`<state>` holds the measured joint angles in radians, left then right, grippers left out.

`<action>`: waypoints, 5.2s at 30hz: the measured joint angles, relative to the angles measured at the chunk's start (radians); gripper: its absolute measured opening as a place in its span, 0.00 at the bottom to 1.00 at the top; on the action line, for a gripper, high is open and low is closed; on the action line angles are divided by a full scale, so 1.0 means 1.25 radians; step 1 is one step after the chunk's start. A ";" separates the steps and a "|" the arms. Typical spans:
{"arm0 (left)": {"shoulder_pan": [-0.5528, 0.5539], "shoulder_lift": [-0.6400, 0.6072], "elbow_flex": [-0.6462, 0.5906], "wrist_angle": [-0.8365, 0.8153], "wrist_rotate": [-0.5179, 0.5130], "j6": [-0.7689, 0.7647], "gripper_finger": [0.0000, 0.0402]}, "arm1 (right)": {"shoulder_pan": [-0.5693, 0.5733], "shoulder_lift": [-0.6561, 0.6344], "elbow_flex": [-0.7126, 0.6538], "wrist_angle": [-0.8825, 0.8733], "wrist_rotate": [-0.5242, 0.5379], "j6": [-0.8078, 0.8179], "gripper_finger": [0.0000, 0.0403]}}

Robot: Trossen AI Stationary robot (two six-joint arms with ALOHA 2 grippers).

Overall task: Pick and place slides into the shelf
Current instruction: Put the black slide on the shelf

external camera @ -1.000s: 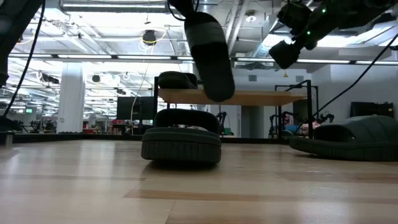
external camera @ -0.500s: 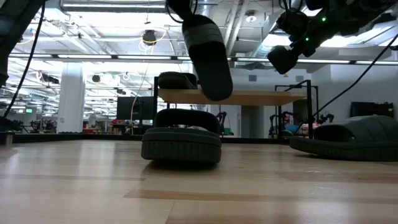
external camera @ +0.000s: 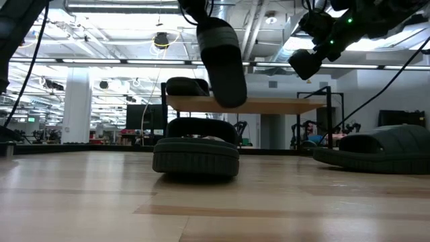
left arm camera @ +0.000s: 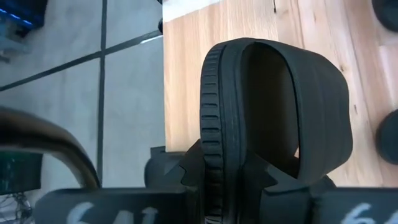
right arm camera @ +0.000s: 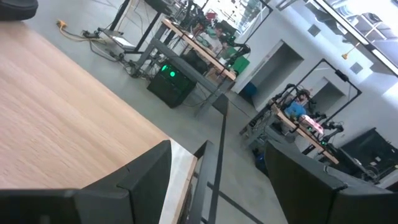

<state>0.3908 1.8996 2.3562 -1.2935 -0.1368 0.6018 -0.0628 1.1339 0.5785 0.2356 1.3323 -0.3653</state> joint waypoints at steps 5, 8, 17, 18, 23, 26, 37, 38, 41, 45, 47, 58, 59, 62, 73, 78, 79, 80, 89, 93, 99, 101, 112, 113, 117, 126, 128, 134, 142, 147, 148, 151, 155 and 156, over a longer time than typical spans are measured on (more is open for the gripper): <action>0.000 0.000 0.000 0.013 -0.002 0.015 0.07 | 0.000 0.000 0.000 0.000 0.000 0.000 0.62; 0.000 0.000 0.000 0.020 -0.003 0.024 0.07 | 0.001 0.000 0.000 0.000 0.000 0.000 0.62; 0.002 0.000 0.000 0.007 -0.004 0.025 0.07 | 0.002 0.000 0.000 0.000 0.000 0.000 0.62; 0.002 0.000 0.000 0.007 -0.005 0.025 0.07 | 0.002 0.000 0.000 0.000 0.000 0.000 0.62; 0.002 0.000 0.000 0.004 -0.003 0.026 0.07 | 0.002 0.000 0.000 0.000 0.000 0.001 0.62; 0.002 0.000 0.000 0.003 0.000 0.028 0.07 | 0.002 0.000 0.000 0.000 -0.001 0.001 0.62; 0.002 -0.046 0.000 -0.004 0.038 0.050 0.07 | -0.010 0.000 0.001 -0.156 -0.012 0.139 0.62; 0.002 -0.051 0.000 -0.004 0.038 0.050 0.07 | -0.014 0.000 0.001 -0.170 -0.020 0.155 0.62; 0.002 -0.060 0.000 -0.004 0.077 0.049 0.07 | -0.027 0.000 0.001 -0.189 -0.037 0.184 0.62; 0.001 -0.068 0.000 -0.036 0.098 0.053 0.07 | -0.035 0.000 0.001 -0.190 -0.042 0.188 0.62; 0.001 -0.069 0.000 -0.061 0.103 0.056 0.07 | -0.036 0.000 0.001 -0.190 -0.042 0.188 0.62; 0.001 -0.069 0.000 -0.093 0.099 0.087 0.07 | -0.036 0.000 0.001 -0.190 -0.042 0.187 0.62; 0.001 -0.069 0.000 -0.091 0.100 0.092 0.07 | -0.036 0.000 0.001 -0.190 -0.042 0.187 0.62; 0.001 -0.066 0.000 -0.072 0.105 0.094 0.07 | -0.036 0.000 0.001 -0.190 -0.042 0.187 0.62; 0.001 -0.066 0.000 -0.067 0.106 0.097 0.07 | -0.036 0.000 0.001 -0.190 -0.042 0.188 0.62; 0.001 -0.066 0.000 -0.064 0.105 0.106 0.07 | -0.036 0.000 0.001 -0.189 -0.042 0.188 0.62; 0.001 -0.066 0.000 -0.059 0.106 0.106 0.07 | -0.036 0.000 0.001 -0.189 -0.042 0.188 0.62; 0.001 -0.066 0.000 -0.054 0.105 0.106 0.07 | -0.036 0.000 0.001 -0.189 -0.042 0.188 0.62; 0.001 -0.055 0.000 -0.040 0.101 0.117 0.07 | -0.036 0.000 0.001 -0.189 -0.042 0.188 0.62; 0.008 -0.028 -0.001 -0.045 0.087 0.117 0.07 | -0.036 0.000 0.001 -0.189 -0.043 0.189 0.62; 0.017 0.000 0.000 -0.033 0.033 0.135 0.07 | -0.036 0.000 0.000 -0.189 -0.043 0.188 0.62; 0.022 0.000 0.000 -0.024 0.033 0.138 0.07 | -0.035 0.000 0.000 -0.189 -0.043 0.188 0.62; 0.040 0.011 0.000 0.014 0.019 0.138 0.07 | -0.035 0.000 0.000 -0.189 -0.043 0.188 0.62; 0.040 0.013 -0.001 0.018 0.017 0.138 0.07 | -0.035 0.000 0.000 -0.189 -0.043 0.188 0.62; 0.040 0.023 0.000 0.025 0.006 0.158 0.07 | -0.036 0.000 0.000 -0.189 -0.043 0.189 0.62; 0.034 0.041 0.000 0.052 -0.029 0.188 0.07 | -0.035 0.000 0.000 -0.189 -0.050 0.194 0.62; 0.032 0.048 0.000 0.066 -0.031 0.194 0.07 | -0.036 0.000 0.000 -0.189 -0.066 0.195 0.62; 0.032 0.054 0.000 0.080 -0.055 0.200 0.07 | -0.036 0.000 0.000 -0.189 -0.079 0.197 0.62; 0.032 0.055 -0.002 0.114 -0.057 0.206 0.09 | -0.036 0.000 0.000 -0.189 -0.079 0.203 0.62; 0.032 0.055 -0.002 0.125 -0.059 0.207 0.09 | -0.036 0.000 0.000 -0.189 -0.081 0.203 0.62; 0.032 0.055 -0.002 0.125 -0.060 0.207 0.09 | -0.036 0.000 0.000 -0.189 -0.081 0.203 0.62; 0.032 0.055 -0.002 0.125 -0.061 0.207 0.09 | -0.036 0.000 0.000 -0.189 -0.081 0.203 0.62; 0.032 0.055 -0.002 0.126 -0.062 0.208 0.09 | -0.036 0.000 0.000 -0.189 -0.082 0.203 0.62; 0.032 0.055 -0.002 0.126 -0.062 0.208 0.09 | -0.036 0.000 0.000 -0.189 -0.082 0.203 0.62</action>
<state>0.4309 1.9682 2.3543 -1.1358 -0.2146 0.8623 -0.1074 1.1339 0.5785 -0.0006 1.2301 -0.1112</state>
